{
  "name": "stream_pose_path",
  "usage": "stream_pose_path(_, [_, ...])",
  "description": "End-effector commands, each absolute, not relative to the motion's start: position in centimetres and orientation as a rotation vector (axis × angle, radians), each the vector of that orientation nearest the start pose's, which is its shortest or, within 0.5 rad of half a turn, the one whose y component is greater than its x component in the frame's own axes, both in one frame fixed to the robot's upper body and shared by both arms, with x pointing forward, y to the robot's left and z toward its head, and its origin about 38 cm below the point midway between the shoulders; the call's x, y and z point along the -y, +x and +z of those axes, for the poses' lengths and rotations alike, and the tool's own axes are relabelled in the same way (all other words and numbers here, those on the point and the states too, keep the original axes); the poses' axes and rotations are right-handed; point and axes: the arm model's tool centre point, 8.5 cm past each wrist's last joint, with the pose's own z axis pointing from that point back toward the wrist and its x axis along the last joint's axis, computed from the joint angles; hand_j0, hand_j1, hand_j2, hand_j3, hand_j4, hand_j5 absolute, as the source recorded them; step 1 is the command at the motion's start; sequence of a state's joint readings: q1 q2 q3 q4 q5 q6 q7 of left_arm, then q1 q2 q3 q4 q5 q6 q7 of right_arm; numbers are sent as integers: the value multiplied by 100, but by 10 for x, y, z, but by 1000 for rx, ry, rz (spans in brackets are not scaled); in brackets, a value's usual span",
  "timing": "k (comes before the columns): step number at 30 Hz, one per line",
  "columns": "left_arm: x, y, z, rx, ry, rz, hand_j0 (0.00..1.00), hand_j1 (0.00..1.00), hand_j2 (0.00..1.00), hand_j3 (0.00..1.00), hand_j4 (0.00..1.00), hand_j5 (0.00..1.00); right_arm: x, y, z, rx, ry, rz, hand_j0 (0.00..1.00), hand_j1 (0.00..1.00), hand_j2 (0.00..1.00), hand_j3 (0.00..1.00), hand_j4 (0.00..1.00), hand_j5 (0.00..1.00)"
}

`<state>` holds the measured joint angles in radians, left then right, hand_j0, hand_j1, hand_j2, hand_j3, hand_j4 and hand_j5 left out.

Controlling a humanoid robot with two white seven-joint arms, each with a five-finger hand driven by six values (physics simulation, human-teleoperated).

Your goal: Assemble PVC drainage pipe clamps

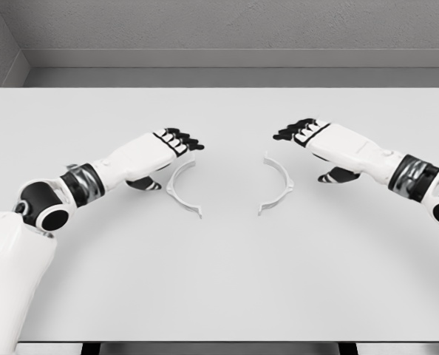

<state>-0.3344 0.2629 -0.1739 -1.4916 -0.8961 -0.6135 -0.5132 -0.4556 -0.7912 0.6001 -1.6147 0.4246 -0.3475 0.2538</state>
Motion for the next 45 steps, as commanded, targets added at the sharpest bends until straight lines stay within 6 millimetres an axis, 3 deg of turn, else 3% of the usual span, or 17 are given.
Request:
stream_pose_path(1, [-200,421,142,1603,495,-1861,100,100,100,100,100,100,268,406,182,1561,-446,1829,100,100,100,100,100,100])
stream_pose_path(8, [-197,422,142,1612,489,-1853,100,100,100,100,100,100,260,406,171,1514,-421,1868,100,100,100,100,100,100])
stream_pose_path(12, [-200,426,139,1595,484,-1849,100,100,100,100,100,100,258,416,151,1481,-396,1828,100,100,100,100,100,100])
stream_pose_path(20, [-200,428,138,1587,482,-1849,100,100,100,100,100,100,252,423,150,1488,-403,1823,100,100,100,100,100,100])
stream_pose_path(31, [-186,428,138,1610,460,-1858,100,100,100,100,100,100,245,424,150,1499,-395,1826,100,100,100,100,100,100])
stream_pose_path(41, [-171,431,142,1630,466,-1862,100,100,100,100,100,100,243,437,143,1481,-407,1804,100,100,100,100,100,100])
stream_pose_path(43, [-174,434,145,1629,476,-1856,100,100,100,100,100,100,236,436,140,1488,-391,1808,100,100,100,100,100,100])
stream_pose_path(45, [-179,449,144,1600,474,-1848,100,100,100,100,100,100,233,435,139,1487,-384,1816,100,100,100,100,100,100])
